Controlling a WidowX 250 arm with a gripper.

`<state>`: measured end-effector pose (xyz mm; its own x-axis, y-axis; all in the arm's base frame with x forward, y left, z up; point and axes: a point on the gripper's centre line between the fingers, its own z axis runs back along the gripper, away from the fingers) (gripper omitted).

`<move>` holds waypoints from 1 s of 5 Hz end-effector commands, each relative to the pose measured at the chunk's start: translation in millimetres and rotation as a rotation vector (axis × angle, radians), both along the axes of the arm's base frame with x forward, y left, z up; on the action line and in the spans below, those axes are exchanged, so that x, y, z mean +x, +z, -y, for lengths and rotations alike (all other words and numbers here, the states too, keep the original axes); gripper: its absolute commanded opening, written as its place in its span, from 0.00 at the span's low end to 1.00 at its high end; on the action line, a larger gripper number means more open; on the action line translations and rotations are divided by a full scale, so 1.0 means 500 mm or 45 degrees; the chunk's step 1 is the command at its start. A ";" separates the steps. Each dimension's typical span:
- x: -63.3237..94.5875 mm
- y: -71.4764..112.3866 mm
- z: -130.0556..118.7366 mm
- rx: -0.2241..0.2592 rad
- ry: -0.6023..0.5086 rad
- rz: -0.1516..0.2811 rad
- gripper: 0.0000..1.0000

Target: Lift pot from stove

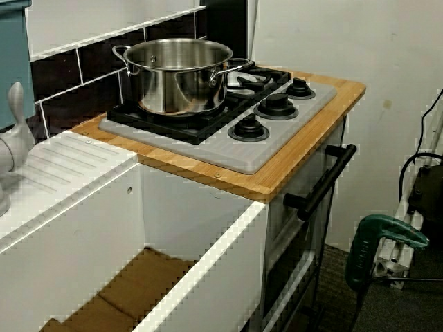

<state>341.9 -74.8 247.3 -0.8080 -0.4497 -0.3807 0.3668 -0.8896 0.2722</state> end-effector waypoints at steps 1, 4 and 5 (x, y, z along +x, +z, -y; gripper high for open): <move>-0.016 0.087 -0.003 -0.041 -0.006 0.129 0.00; -0.029 0.096 -0.004 -0.042 -0.017 0.139 0.00; -0.035 0.098 -0.006 -0.044 -0.018 0.138 0.00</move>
<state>335.9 -74.2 276.5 -0.7947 -0.4494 -0.4080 0.3420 -0.8869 0.3107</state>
